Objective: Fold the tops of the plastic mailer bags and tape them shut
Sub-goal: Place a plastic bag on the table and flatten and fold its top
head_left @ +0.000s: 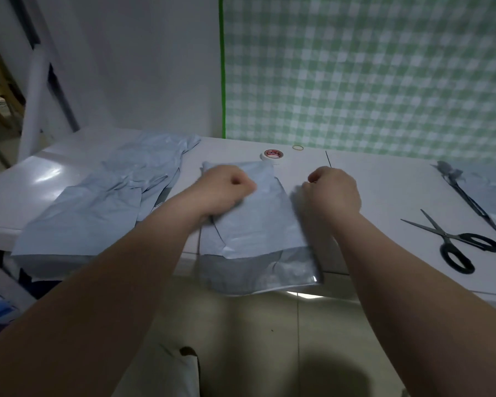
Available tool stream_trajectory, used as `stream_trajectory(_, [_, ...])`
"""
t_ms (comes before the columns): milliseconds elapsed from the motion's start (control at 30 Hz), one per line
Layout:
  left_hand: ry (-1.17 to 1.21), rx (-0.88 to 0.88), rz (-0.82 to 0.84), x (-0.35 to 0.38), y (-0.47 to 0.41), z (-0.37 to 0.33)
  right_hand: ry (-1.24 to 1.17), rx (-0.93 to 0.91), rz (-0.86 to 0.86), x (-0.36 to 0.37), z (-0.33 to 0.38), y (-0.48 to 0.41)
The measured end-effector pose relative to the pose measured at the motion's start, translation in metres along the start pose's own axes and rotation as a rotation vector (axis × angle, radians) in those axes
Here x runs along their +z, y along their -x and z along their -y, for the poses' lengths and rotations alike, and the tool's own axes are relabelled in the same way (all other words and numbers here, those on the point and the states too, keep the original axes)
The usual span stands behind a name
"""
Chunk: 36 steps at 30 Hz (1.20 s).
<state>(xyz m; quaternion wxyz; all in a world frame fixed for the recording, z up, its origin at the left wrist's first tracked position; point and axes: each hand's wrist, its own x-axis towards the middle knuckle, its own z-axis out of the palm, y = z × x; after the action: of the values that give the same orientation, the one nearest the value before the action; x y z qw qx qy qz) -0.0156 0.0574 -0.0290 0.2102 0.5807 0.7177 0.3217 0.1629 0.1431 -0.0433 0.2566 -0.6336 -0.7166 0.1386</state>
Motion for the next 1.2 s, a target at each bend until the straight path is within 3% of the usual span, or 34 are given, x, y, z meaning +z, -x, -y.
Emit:
stream_trajectory(67, [-0.085, -0.177, -0.161, -0.001, -0.010, 0.017, 0.122, 0.015, 0.040, 0.001, -0.009, -0.003])
stream_trajectory(133, [-0.153, -0.288, -0.075, 0.001, -0.013, 0.025, 0.180, 0.027, 0.081, 0.003, -0.015, -0.007])
stream_trajectory(400, [-0.240, -0.125, -0.017, 0.027, -0.018, 0.005, 0.263, 0.134, -0.134, -0.011, -0.055, -0.021])
stream_trajectory(600, [-0.211, 0.011, 0.086, 0.063, -0.028, -0.027, 0.347, 0.283, -0.094, -0.038, -0.084, -0.026])
stream_trajectory(767, [-0.142, 0.103, 0.109, 0.083, -0.025, -0.041, -0.065, -0.060, -0.062, -0.056, -0.078, -0.011])
stream_trajectory(867, [-0.184, 0.144, 0.075, 0.080, -0.005, -0.043, -0.179, -0.227, 0.212, -0.070, -0.066, 0.019])
stream_trajectory(933, [-0.243, 0.191, 0.116, 0.075, 0.014, -0.044, -0.107, -0.296, 0.435, -0.073, -0.065, 0.036])
stream_trajectory(1000, [-0.304, 0.245, 0.191, 0.071, 0.031, -0.042, 0.006, -0.347, 0.542, -0.069, -0.066, 0.048])
stream_trajectory(1067, [-0.358, 0.289, 0.235, 0.068, 0.041, -0.040, 0.089, -0.408, 0.521, -0.064, -0.070, 0.054])
stream_trajectory(1200, [-0.447, 0.386, 0.182, 0.066, 0.053, -0.045, 0.274, -0.536, 0.291, -0.060, -0.069, 0.063])
